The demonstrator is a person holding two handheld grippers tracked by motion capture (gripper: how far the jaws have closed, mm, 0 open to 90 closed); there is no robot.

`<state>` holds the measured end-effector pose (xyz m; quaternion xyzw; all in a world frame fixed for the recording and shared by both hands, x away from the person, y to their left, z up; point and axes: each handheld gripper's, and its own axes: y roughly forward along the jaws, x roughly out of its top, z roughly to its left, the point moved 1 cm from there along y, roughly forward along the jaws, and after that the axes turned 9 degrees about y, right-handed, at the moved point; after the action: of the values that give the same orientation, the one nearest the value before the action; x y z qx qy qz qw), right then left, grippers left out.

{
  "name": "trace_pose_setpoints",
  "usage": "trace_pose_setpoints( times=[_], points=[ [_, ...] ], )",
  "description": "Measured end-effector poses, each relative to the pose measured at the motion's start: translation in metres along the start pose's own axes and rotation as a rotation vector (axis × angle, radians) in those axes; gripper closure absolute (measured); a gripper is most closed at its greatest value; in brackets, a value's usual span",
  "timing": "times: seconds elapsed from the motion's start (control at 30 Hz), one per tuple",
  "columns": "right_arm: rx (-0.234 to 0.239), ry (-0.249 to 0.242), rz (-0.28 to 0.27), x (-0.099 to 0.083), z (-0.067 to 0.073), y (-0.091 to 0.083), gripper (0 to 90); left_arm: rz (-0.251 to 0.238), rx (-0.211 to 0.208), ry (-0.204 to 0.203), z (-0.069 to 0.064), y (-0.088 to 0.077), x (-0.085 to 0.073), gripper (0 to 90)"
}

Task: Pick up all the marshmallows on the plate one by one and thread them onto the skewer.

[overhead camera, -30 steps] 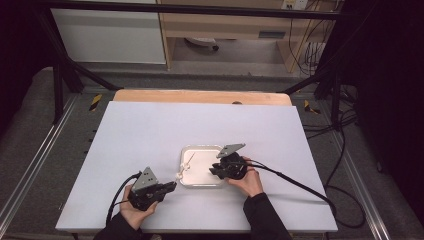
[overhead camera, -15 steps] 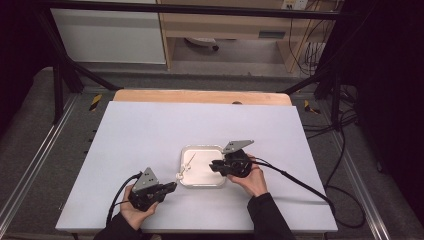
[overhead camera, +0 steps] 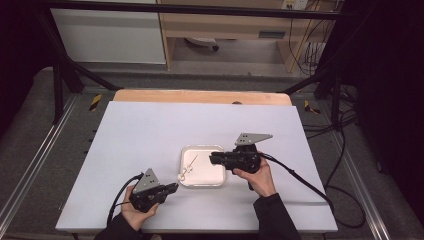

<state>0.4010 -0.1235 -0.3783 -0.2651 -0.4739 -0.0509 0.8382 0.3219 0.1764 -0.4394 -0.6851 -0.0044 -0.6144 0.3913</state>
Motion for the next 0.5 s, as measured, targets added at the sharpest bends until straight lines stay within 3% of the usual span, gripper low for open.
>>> trace_pose_setpoints(
  times=[0.23, 0.5],
  points=[
    [0.071, 0.039, -0.062, 0.011, 0.005, -0.008, 78.5, -0.002, -0.005, 0.005, -0.001, 0.001, 0.000, 88.5],
    [0.135, 0.071, -0.087, 0.020, 0.009, -0.003, 78.4, -0.014, -0.010, 0.026, -0.004, 0.000, 0.002, 88.5]
  ],
)
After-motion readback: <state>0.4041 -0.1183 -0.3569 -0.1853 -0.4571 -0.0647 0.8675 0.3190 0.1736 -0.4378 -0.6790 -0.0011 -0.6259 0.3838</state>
